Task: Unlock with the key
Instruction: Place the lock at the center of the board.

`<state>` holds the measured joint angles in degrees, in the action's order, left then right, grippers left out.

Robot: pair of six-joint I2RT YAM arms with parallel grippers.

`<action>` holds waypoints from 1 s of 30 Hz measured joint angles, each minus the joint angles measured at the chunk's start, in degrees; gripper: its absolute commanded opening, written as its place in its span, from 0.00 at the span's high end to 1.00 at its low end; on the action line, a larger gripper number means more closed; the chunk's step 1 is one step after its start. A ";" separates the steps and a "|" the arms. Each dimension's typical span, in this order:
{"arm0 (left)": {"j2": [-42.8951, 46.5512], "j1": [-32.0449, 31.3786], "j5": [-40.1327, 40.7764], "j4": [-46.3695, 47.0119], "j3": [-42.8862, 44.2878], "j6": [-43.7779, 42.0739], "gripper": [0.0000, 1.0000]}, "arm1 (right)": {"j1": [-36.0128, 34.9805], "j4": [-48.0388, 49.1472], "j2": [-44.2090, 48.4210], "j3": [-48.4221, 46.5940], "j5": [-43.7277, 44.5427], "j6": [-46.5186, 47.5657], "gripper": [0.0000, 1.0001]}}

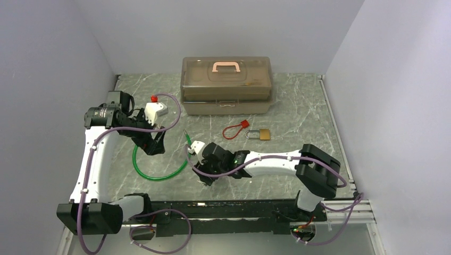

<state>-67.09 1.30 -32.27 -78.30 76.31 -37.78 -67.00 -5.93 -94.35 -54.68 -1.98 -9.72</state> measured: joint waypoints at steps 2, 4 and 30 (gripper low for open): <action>0.24 0.00 0.22 -0.07 -0.57 0.11 0.01 | -0.70 0.15 -0.50 0.02 0.02 0.87 0.41; 0.74 0.00 0.48 -0.11 -1.14 0.33 0.01 | -1.29 0.61 -0.61 0.09 0.00 1.70 0.43; 2.97 0.00 4.39 2.71 -6.58 4.17 0.00 | -4.20 4.74 -3.93 3.15 0.50 4.22 0.73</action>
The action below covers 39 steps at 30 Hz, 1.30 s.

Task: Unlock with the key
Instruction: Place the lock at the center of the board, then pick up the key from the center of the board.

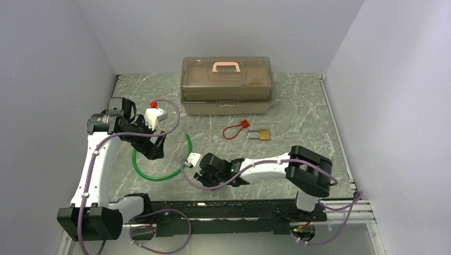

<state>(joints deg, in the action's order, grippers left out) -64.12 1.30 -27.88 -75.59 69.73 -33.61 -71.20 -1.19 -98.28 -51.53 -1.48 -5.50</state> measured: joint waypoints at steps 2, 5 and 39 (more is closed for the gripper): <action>0.00 0.00 0.39 0.26 0.00 0.02 0.01 | -0.17 0.00 -0.52 0.00 0.04 -0.04 0.74; 0.00 0.00 0.81 1.09 0.00 0.22 0.01 | -0.24 0.20 -0.68 -0.04 0.17 -0.07 0.79; 1.86 -19.74 -14.49 3.52 -1.79 -2.56 0.01 | 9.40 6.49 21.92 4.76 -15.69 -11.28 1.00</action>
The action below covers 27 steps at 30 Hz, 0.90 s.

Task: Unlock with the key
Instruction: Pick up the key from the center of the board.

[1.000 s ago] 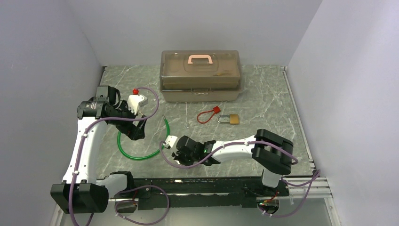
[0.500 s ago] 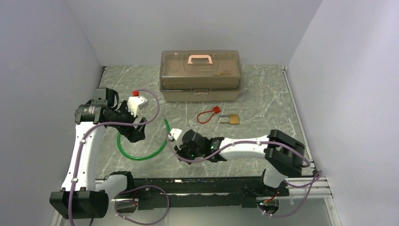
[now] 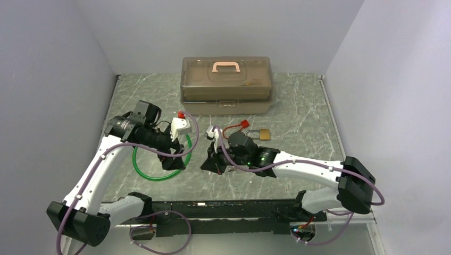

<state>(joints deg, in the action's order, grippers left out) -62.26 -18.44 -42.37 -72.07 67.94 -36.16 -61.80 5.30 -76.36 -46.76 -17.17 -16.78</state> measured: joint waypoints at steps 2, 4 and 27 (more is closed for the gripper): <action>-0.81 -0.55 -1.57 1.09 0.00 0.00 0.01 | 0.00 0.02 1.57 -0.28 -0.83 -0.83 1.00; -1.01 -0.96 -3.48 2.36 0.00 -0.09 0.01 | 0.00 0.13 3.19 -0.57 -1.40 -1.84 1.00; 15.67 -11.02 -13.31 27.50 -10.60 6.45 0.32 | 0.00 9.35 11.02 -5.01 0.26 -10.91 1.00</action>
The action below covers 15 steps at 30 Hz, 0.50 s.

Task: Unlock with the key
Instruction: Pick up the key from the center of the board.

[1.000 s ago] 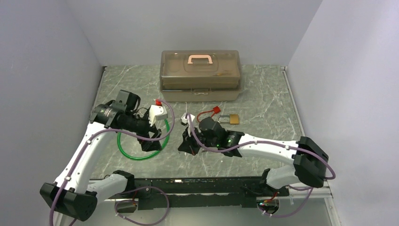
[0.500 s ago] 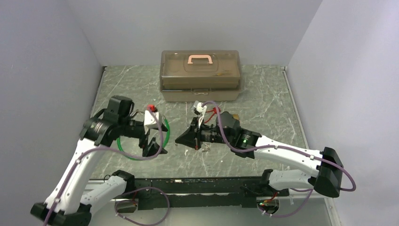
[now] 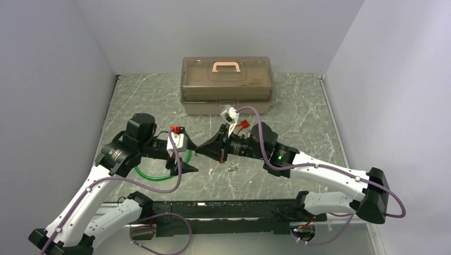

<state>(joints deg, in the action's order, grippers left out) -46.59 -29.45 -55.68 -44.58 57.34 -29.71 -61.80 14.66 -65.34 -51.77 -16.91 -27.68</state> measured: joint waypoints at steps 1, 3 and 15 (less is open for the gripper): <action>-0.22 -0.09 0.39 1.11 0.00 0.87 0.37 | 0.00 0.02 0.11 -0.02 0.13 0.02 1.00; -0.61 -0.15 1.11 2.60 0.02 2.01 0.51 | 0.00 0.02 0.31 -0.02 0.39 0.02 1.00; -0.59 -0.17 3.15 3.34 0.87 2.64 0.87 | 0.00 -1.20 2.82 -0.02 2.14 0.85 1.00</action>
<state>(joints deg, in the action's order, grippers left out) -47.18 -29.63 -52.53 -41.23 58.22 -27.07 -61.80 13.45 -62.52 -51.79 -14.76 -26.83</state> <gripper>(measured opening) 0.152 0.010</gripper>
